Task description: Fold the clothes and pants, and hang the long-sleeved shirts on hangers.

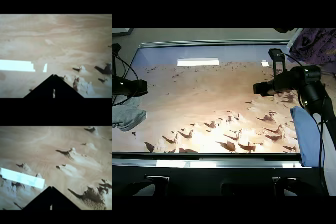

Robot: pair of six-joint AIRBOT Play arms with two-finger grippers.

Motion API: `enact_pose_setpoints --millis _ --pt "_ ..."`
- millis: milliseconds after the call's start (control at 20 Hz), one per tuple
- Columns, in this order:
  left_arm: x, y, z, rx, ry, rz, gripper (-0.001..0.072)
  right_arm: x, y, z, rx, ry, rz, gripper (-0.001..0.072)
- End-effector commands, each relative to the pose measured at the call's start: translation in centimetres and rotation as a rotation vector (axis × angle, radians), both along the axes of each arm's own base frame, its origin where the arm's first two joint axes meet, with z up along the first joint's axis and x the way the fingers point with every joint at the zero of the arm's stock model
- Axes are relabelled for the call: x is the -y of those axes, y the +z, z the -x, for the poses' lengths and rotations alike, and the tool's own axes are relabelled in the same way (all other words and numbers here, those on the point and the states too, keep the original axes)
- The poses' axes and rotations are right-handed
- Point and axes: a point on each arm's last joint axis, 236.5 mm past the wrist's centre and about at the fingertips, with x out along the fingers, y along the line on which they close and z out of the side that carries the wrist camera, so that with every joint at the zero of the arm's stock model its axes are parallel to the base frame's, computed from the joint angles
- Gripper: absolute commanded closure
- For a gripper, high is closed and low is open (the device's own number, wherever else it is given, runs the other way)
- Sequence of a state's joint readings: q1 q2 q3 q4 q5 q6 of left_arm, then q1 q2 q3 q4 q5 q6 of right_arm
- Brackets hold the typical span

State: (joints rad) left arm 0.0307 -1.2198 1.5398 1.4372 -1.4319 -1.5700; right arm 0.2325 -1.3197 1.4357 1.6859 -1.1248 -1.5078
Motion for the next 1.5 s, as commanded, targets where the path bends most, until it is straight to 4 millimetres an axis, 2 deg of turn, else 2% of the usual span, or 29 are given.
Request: enact_pose_setpoints --millis 0,200,250,350,400,500,650,750,950,1050,1150,1250,1350,1400,1450 --pt "0.0 0.0 0.0 -0.001 -0.001 0.000 0.0687 0.0 0.1 0.0 0.002 0.000 -0.001 0.0674" --pt "0.0 0.1 -0.4 0.014 0.002 0.000 0.0687 -0.2 0.5 -0.7 0.036 -0.004 -0.009 0.0673" --pt "0.0 0.0 -0.4 0.011 0.001 -0.001 0.0638 -0.2 0.5 -0.7 0.038 -0.004 -0.010 0.0673" --pt "-1.5 -0.7 0.2 -0.032 0.046 -0.047 -0.0013 -0.2 0.6 -0.8 0.038 -0.004 -0.010 0.0673" --pt "-3.7 -1.2 0.7 -0.061 0.102 -0.114 -0.0013 -0.2 0.6 -0.8 0.039 -0.004 -0.010 0.0673" --pt "-10.1 -2.0 1.7 -0.096 0.312 -0.220 -0.0012 -0.2 0.7 -0.9 0.047 -0.005 -0.012 0.0673" --pt "-19.0 -4.2 3.6 -0.086 0.617 -0.148 -0.0010 -0.2 0.8 -1.1 0.056 -0.007 -0.016 0.0673" --pt "-24.1 -6.1 4.7 -0.041 0.759 -0.094 -0.0010 -0.4 0.8 -1.1 0.054 -0.009 -0.023 0.0673" --pt "-31.6 -10.3 5.3 0.045 0.933 -0.047 -0.0009 -0.3 0.8 -1.1 0.054 -0.009 -0.020 0.0672" --pt "-34.0 -13.3 5.1 0.036 0.972 -0.041 -0.0009 -0.3 0.8 -1.1 0.054 -0.008 -0.020 0.0672" --pt "-35.5 -16.4 4.2 0.030 0.980 -0.039 -0.0008 -0.3 0.8 -1.1 0.053 -0.008 -0.020 0.0672" --pt "-36.1 -19.6 3.0 0.022 0.972 -0.037 -0.0008 -0.3 0.8 -1.1 0.054 -0.009 -0.020 0.0672" --pt "-35.9 -22.4 2.4 -0.011 0.947 -0.036 0.0001 -0.3 0.8 -1.1 0.054 -0.008 -0.020 0.0672" --pt "-35.6 -23.0 2.2 -0.024 0.936 -0.034 0.0088 -0.3 0.8 -1.1 0.053 -0.008 -0.020 0.0672" --pt "-35.2 -23.1 2.0 -0.029 0.927 -0.032 0.0402 -0.3 0.8 -1.1 0.052 -0.008 -0.020 0.0671"
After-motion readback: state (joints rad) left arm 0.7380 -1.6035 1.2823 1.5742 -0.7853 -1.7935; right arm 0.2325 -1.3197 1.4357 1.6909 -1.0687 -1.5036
